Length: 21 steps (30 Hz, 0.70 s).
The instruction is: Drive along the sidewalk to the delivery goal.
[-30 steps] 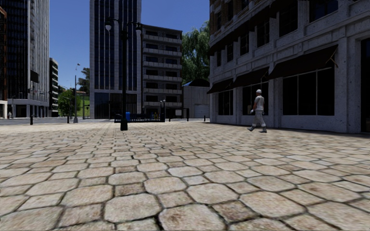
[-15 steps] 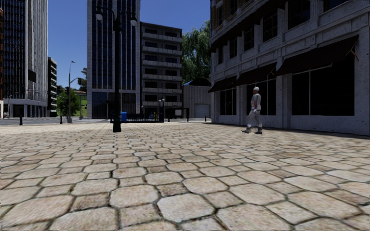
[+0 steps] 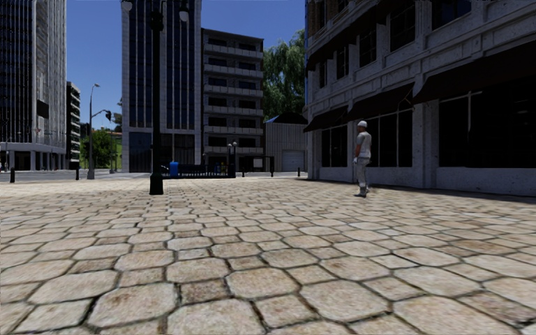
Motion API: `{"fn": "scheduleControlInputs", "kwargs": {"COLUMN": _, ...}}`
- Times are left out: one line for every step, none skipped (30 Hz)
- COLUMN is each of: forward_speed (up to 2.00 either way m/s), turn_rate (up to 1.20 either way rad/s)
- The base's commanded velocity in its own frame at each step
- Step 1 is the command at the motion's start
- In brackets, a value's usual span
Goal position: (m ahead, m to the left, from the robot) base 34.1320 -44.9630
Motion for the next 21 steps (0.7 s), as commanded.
{"fn": "scheduleControlInputs", "kwargs": {"forward_speed": 2.0, "turn_rate": 0.0}}
{"fn": "scheduleControlInputs", "kwargs": {"forward_speed": 2.0, "turn_rate": 0.0}}
{"fn": "scheduleControlInputs", "kwargs": {"forward_speed": 2.0, "turn_rate": 0.0}}
{"fn": "scheduleControlInputs", "kwargs": {"forward_speed": 2.0, "turn_rate": 0.0}}
{"fn": "scheduleControlInputs", "kwargs": {"forward_speed": 2.0, "turn_rate": 0.0}}
{"fn": "scheduleControlInputs", "kwargs": {"forward_speed": 2.0, "turn_rate": 0.0}}
{"fn": "scheduleControlInputs", "kwargs": {"forward_speed": 2.0, "turn_rate": 0.0}}
{"fn": "scheduleControlInputs", "kwargs": {"forward_speed": 2.0, "turn_rate": 0.0}}
{"fn": "scheduleControlInputs", "kwargs": {"forward_speed": 2.0, "turn_rate": 0.0}}
{"fn": "scheduleControlInputs", "kwargs": {"forward_speed": 2.0, "turn_rate": 0.0}}
{"fn": "scheduleControlInputs", "kwargs": {"forward_speed": 2.0, "turn_rate": 0.0}}
{"fn": "scheduleControlInputs", "kwargs": {"forward_speed": 2.0, "turn_rate": 0.0}}
{"fn": "scheduleControlInputs", "kwargs": {"forward_speed": 2.0, "turn_rate": 0.0}}
{"fn": "scheduleControlInputs", "kwargs": {"forward_speed": 2.0, "turn_rate": 0.0}}
{"fn": "scheduleControlInputs", "kwargs": {"forward_speed": 2.0, "turn_rate": 0.0}}
{"fn": "scheduleControlInputs", "kwargs": {"forward_speed": 2.0, "turn_rate": 0.0}}
{"fn": "scheduleControlInputs", "kwargs": {"forward_speed": 2.0, "turn_rate": 0.0}}
{"fn": "scheduleControlInputs", "kwargs": {"forward_speed": 2.0, "turn_rate": 0.0}}
{"fn": "scheduleControlInputs", "kwargs": {"forward_speed": 2.0, "turn_rate": 0.0}}
{"fn": "scheduleControlInputs", "kwargs": {"forward_speed": 2.0, "turn_rate": 0.0}}
{"fn": "scheduleControlInputs", "kwargs": {"forward_speed": 2.0, "turn_rate": 0.0}}
